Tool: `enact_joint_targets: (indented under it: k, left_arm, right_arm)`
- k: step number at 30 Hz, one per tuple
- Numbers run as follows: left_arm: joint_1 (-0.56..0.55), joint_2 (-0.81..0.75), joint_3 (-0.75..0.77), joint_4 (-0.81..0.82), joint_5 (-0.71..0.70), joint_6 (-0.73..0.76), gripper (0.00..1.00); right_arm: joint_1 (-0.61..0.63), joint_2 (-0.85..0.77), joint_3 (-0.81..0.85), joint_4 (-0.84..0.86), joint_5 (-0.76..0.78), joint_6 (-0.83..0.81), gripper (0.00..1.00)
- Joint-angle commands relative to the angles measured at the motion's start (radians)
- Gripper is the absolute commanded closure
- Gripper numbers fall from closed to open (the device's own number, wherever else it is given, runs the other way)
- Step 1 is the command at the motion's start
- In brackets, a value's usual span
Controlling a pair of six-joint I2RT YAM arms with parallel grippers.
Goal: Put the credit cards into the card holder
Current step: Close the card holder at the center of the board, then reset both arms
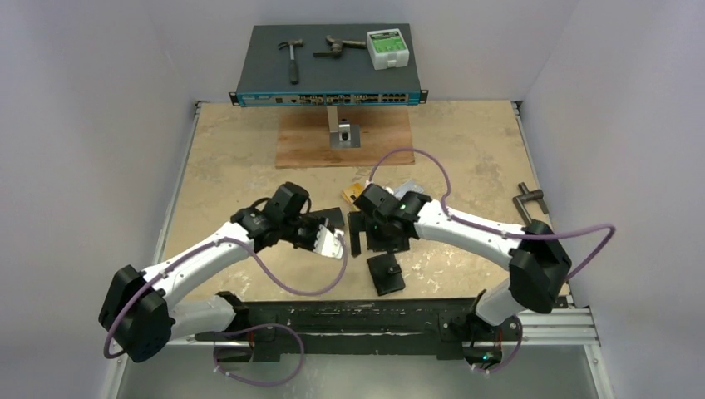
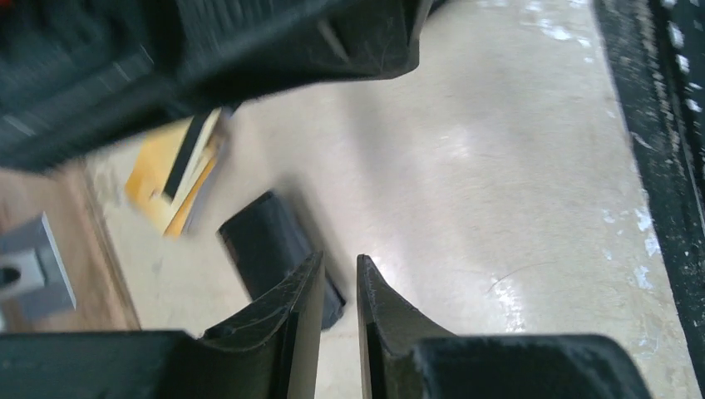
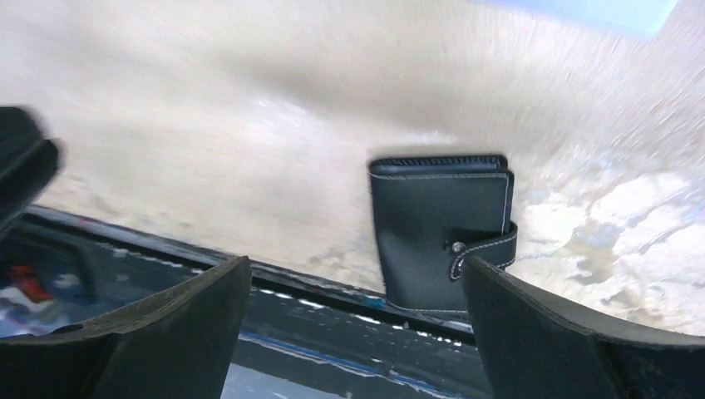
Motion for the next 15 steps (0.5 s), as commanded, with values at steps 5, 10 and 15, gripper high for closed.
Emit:
enact_joint_targets:
  k: [5, 10, 15]
  left_arm:
    - [0.277, -0.095, 0.139, -0.204, 0.028, -0.354, 0.76]
    - [0.575, -0.131, 0.149, -0.183, 0.152, -0.490, 0.67]
    - [0.819, -0.023, 0.166, 0.008, 0.230, -0.745, 0.56]
  right_arm:
    - [-0.119, -0.169, 0.245, -0.042, 0.097, -0.181, 0.01]
    - [-0.356, -0.267, 0.153, 0.061, 0.269, -0.264, 0.01]
    - [-0.539, -0.378, -0.199, 0.628, 0.553, -0.487, 0.01]
